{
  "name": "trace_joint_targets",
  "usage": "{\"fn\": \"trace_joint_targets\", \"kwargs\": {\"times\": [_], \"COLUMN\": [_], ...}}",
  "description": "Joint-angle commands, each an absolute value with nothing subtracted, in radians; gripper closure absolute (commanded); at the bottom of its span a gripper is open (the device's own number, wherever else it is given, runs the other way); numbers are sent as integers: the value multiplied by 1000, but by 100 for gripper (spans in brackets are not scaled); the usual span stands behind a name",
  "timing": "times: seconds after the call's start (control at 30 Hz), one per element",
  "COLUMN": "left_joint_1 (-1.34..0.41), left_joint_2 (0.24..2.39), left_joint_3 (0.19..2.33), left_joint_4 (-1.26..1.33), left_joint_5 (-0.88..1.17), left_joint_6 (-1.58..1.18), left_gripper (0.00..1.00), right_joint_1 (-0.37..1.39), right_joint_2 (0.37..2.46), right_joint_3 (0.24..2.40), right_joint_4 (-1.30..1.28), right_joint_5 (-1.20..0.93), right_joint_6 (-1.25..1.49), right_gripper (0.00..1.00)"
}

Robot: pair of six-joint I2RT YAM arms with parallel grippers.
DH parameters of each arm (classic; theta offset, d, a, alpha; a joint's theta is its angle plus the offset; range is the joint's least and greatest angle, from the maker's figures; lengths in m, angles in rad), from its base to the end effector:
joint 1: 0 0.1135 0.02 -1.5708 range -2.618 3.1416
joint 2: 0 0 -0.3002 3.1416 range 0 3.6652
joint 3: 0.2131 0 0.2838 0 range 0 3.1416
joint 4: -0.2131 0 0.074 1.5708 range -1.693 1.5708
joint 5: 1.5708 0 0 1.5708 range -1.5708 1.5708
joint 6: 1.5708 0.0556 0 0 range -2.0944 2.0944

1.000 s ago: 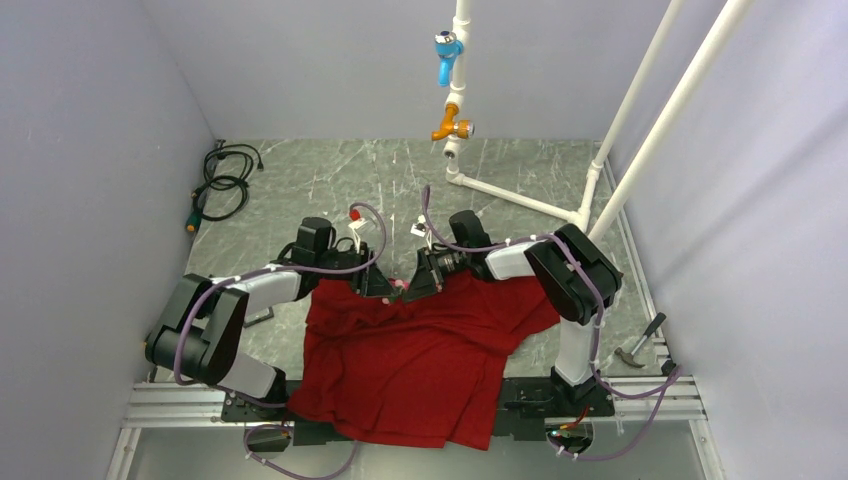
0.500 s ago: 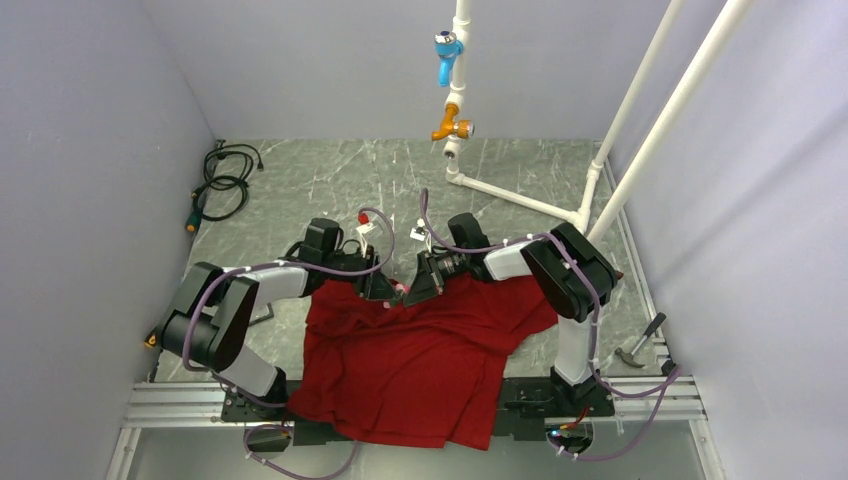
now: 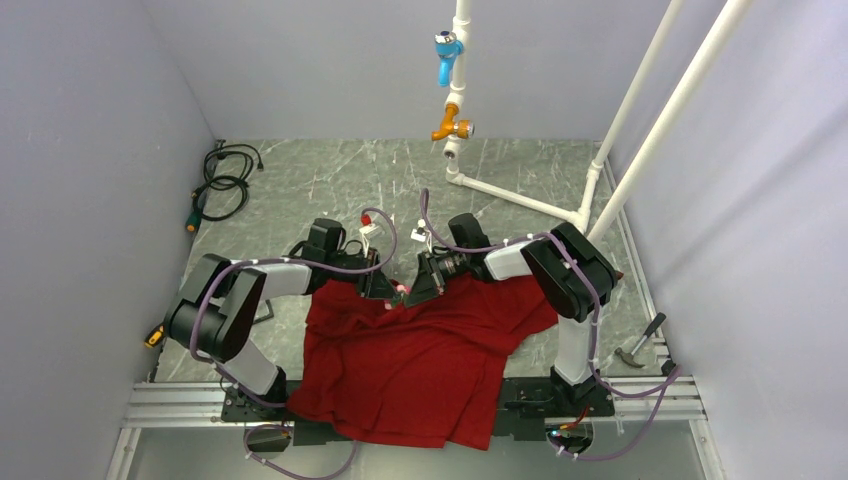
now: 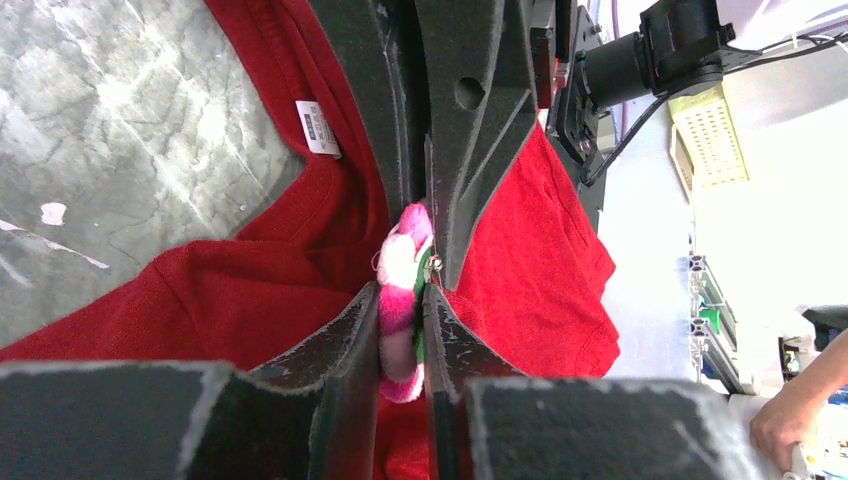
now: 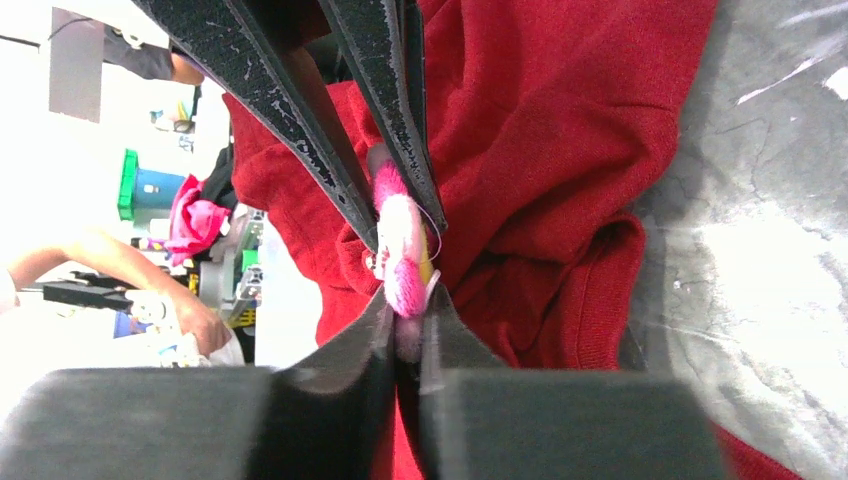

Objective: Remove the brooch from the garment

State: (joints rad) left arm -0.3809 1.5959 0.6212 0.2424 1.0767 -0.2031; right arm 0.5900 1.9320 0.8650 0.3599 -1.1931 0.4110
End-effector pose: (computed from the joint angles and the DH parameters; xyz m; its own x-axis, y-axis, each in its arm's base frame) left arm 0.2673 -0.1598 0.1507 -0.7661 0.2037 -0.6096 0.6428 0.2429 -0.7265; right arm 0.2907 0.2568 0.1190 -0.8114 -0.3660 -0.4557 -0.5107 0.0649 0.8573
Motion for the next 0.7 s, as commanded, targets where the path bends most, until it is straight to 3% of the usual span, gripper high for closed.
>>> {"fn": "trace_joint_targets", "kwargs": {"times": [0.0, 0.1, 0.17, 0.67], "left_joint_1": [-401, -388, -374, -339], "left_joint_2": [1610, 1613, 1613, 1646], "left_joint_3": [644, 621, 606, 574], "left_joint_4": [299, 377, 453, 611], "left_joint_5": [1144, 1144, 1146, 1171], "left_joint_6": [-235, -325, -383, -528], "left_gripper": [100, 100, 100, 100], "right_joint_1": [595, 594, 594, 584], "right_joint_2": [1923, 1913, 1910, 1906], "right_joint_3": [879, 867, 856, 767], "right_joint_4": [420, 422, 434, 773], "right_joint_5": [-1214, -1198, -1187, -1169], "right_joint_6": [421, 421, 428, 627], "right_gripper": [82, 61, 55, 61]}}
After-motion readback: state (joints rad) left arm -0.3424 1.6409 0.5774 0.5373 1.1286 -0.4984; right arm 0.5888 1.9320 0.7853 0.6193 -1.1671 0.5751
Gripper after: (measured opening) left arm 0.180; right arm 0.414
